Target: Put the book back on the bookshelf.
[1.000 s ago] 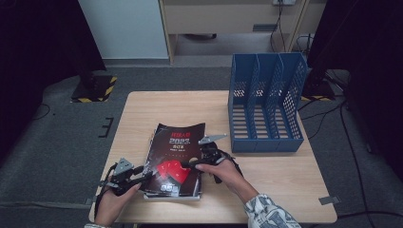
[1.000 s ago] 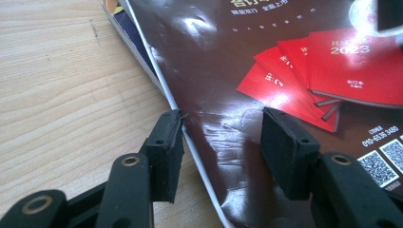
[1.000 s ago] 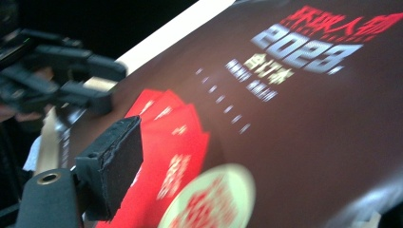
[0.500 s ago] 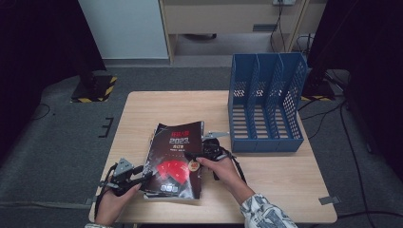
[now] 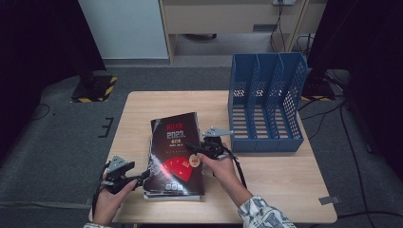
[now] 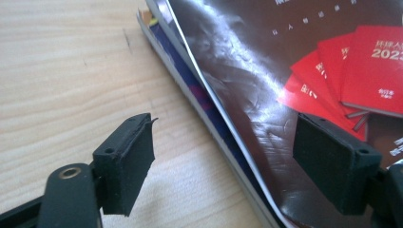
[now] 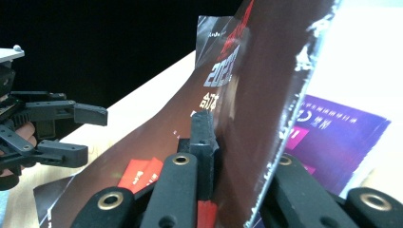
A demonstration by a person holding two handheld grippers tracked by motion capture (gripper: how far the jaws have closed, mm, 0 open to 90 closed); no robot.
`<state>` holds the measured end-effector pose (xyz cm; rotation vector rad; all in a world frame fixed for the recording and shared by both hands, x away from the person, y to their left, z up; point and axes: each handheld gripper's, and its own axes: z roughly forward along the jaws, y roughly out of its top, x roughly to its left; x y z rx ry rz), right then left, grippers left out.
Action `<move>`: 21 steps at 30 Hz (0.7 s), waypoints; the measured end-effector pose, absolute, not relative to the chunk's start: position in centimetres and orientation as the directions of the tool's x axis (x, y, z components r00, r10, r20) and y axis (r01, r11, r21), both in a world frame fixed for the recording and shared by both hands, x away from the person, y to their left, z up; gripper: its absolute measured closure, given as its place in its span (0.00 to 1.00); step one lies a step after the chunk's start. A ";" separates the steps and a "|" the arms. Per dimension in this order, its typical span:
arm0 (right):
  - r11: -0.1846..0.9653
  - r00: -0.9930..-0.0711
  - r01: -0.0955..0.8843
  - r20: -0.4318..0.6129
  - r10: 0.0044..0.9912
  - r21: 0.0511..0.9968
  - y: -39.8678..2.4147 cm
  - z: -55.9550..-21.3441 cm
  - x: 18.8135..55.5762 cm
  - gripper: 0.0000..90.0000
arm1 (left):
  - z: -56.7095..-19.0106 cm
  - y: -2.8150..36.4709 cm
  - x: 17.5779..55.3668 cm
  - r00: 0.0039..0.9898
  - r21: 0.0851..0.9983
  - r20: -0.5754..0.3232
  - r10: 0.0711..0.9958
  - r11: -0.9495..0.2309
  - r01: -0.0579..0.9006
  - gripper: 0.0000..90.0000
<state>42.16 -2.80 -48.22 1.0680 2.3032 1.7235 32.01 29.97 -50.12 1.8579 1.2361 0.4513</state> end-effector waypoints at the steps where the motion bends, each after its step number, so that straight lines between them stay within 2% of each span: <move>1: 0.128 -0.755 0.481 0.336 0.563 0.867 -2.8 -48.2 42.2 0.90 | -50.0 30.0 32.0 0.451 0.804 -0.148 0.880 -0.158 0.573 0.23; 9: 0.126 -0.770 0.412 0.272 0.577 0.902 -3.5 -46.8 40.8 0.92 | -49.7 29.7 32.2 0.478 0.822 -0.162 0.863 -0.150 0.550 0.22; 21: 0.101 -0.758 0.404 0.270 0.594 0.909 -4.5 -46.3 41.3 0.93 | -49.4 29.2 33.0 0.487 0.827 -0.230 0.842 -0.095 0.554 0.21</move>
